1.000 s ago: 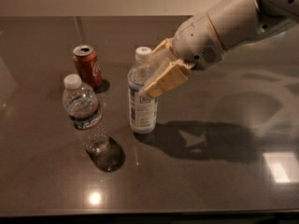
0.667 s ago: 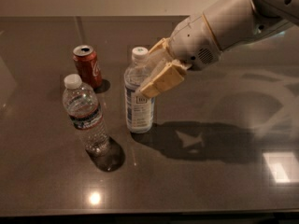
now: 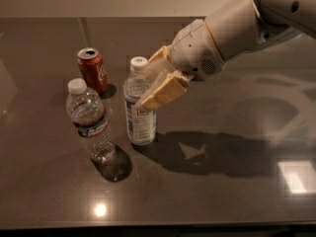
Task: Move blue plastic bottle near water bottle
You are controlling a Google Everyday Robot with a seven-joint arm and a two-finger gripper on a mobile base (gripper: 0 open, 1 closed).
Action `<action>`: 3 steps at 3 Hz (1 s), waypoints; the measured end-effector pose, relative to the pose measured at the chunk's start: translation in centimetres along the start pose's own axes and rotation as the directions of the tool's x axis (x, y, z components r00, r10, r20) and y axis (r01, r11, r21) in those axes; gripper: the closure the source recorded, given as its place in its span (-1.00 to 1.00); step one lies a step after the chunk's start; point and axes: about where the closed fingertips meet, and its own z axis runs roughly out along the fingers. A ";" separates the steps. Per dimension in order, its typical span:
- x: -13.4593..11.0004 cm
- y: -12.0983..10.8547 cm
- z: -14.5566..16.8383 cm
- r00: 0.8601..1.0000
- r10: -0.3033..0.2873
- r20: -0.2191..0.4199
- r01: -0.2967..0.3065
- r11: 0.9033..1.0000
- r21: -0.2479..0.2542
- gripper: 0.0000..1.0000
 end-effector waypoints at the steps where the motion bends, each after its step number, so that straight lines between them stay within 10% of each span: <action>1: 0.1 0.4 0.8 1.000 0.002 0.005 -0.002 1.000 -0.015 -0.27; 3: 0.0 0.5 1.2 1.000 0.005 0.012 -0.005 1.000 -0.021 -1.00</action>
Offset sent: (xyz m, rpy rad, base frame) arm 0.0000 0.0044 -0.0148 0.0255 0.0380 0.0048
